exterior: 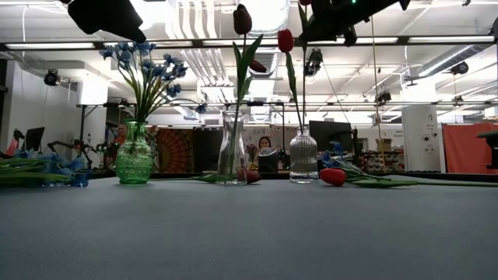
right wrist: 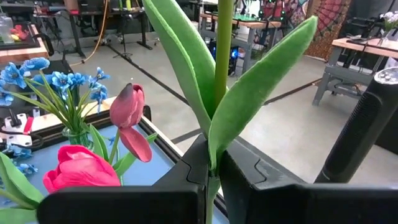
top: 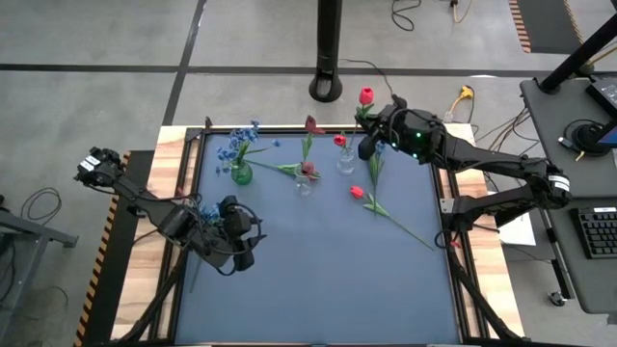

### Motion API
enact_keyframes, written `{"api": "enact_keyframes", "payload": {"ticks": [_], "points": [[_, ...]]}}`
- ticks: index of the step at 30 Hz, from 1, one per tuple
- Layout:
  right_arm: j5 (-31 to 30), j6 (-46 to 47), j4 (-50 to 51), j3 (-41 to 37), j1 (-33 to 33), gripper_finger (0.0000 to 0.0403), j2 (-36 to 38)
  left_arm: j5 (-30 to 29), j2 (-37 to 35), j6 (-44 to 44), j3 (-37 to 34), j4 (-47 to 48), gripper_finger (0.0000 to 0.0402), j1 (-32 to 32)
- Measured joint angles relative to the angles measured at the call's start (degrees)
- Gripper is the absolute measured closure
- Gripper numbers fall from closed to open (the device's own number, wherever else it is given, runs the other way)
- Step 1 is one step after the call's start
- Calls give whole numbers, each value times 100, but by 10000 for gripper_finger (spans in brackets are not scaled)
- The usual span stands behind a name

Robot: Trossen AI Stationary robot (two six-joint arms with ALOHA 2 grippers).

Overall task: Sort flowers into vase by color
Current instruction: Put the bottom red tulip into the bottom transparent vase

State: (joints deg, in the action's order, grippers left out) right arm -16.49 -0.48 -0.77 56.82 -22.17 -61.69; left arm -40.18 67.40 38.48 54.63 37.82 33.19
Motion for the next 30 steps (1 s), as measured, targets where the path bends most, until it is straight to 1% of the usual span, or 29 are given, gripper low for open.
{"api": "enact_keyframes", "payload": {"ticks": [10,21,30], "points": [[0,200,137,0,0,381,0,0,0,-2,0,-2,222,0],[-4,356,372,0,0,306,0,0,0,-2,0,-2,222,0],[-7,442,553,0,1,262,3,0,0,-2,-1,-2,222,0]]}}
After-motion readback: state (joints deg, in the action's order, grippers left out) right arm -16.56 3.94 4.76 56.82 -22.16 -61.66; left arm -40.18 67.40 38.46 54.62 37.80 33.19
